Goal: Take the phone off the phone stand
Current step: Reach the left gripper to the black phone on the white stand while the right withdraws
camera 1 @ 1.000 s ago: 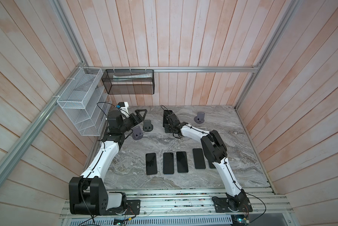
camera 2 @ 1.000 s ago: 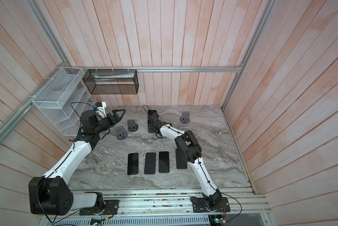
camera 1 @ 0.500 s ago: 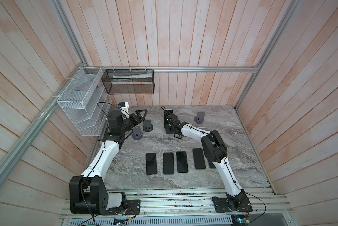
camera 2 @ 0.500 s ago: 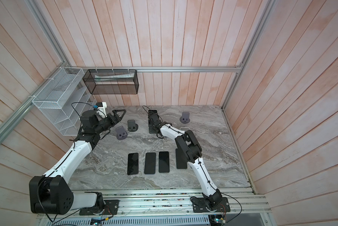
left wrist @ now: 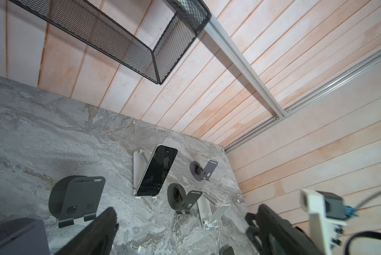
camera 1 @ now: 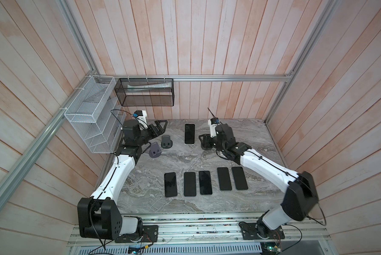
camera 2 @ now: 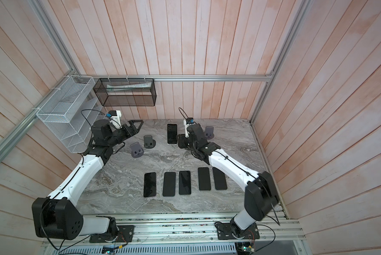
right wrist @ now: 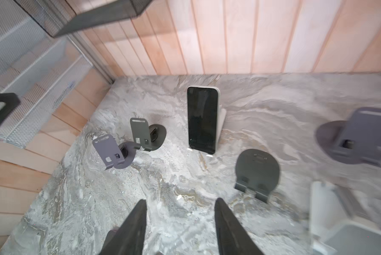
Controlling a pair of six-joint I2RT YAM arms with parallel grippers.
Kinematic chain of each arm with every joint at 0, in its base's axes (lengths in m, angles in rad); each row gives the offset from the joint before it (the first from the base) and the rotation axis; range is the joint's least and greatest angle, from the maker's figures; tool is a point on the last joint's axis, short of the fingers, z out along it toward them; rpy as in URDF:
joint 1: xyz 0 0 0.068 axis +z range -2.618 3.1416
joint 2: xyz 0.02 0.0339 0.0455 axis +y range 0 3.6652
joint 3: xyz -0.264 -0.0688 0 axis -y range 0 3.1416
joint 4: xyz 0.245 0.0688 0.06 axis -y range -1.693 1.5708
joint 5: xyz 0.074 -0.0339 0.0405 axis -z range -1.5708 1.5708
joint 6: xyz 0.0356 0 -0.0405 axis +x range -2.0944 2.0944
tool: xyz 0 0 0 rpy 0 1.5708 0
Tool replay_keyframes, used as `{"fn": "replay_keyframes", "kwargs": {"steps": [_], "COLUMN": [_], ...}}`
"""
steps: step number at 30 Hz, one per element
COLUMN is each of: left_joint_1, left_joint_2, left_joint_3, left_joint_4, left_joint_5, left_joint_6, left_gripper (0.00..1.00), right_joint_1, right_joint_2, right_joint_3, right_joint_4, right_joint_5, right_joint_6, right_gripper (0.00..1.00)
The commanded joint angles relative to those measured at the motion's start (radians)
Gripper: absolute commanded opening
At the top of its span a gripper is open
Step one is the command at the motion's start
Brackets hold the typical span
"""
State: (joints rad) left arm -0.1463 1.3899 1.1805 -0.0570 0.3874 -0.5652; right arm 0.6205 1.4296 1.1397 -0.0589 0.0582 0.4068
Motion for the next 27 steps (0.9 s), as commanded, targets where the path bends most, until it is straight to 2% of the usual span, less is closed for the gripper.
{"fn": "replay_keyframes", "kwargs": {"steps": [1, 3, 5, 8, 13, 16, 19, 27], "left_joint_1": [-0.133, -0.204, -0.247, -0.294, -0.362, -0.374, -0.376, -0.382], "left_joint_2": [0.084, 0.176, 0.297, 0.488, 0.830, 0.966, 1.010, 1.021], "left_joint_3": [0.118, 0.229, 0.367, 0.609, 1.099, 1.282, 1.304, 1.218], "left_joint_4": [-0.169, -0.251, -0.339, -0.487, -0.777, -0.854, -0.818, -0.718], "left_joint_5": [-0.271, -0.385, -0.455, -0.538, -0.697, -0.711, -0.689, -0.708], "left_joint_6": [0.154, 0.177, 0.172, 0.175, 0.177, 0.171, 0.166, 0.158], "left_gripper": [1.00, 1.00, 1.00, 1.00, 1.00, 1.00, 1.00, 1.00], "right_joint_1": [-0.110, -0.190, -0.244, -0.277, -0.291, -0.294, -0.294, -0.294], "right_joint_2": [-0.152, -0.260, -0.317, -0.343, -0.379, -0.419, -0.432, -0.436], "right_joint_3": [-0.207, -0.319, -0.394, -0.454, -0.544, -0.588, -0.596, -0.615], "right_joint_4": [0.049, 0.089, 0.111, 0.152, 0.225, 0.258, 0.261, 0.290], "right_joint_5": [0.063, 0.013, -0.017, -0.029, -0.002, 0.012, 0.018, -0.014], "right_joint_6": [0.036, 0.064, 0.076, 0.115, 0.183, 0.190, 0.194, 0.210], "right_gripper": [0.67, 0.78, 0.83, 0.85, 0.89, 0.91, 0.91, 0.92]}}
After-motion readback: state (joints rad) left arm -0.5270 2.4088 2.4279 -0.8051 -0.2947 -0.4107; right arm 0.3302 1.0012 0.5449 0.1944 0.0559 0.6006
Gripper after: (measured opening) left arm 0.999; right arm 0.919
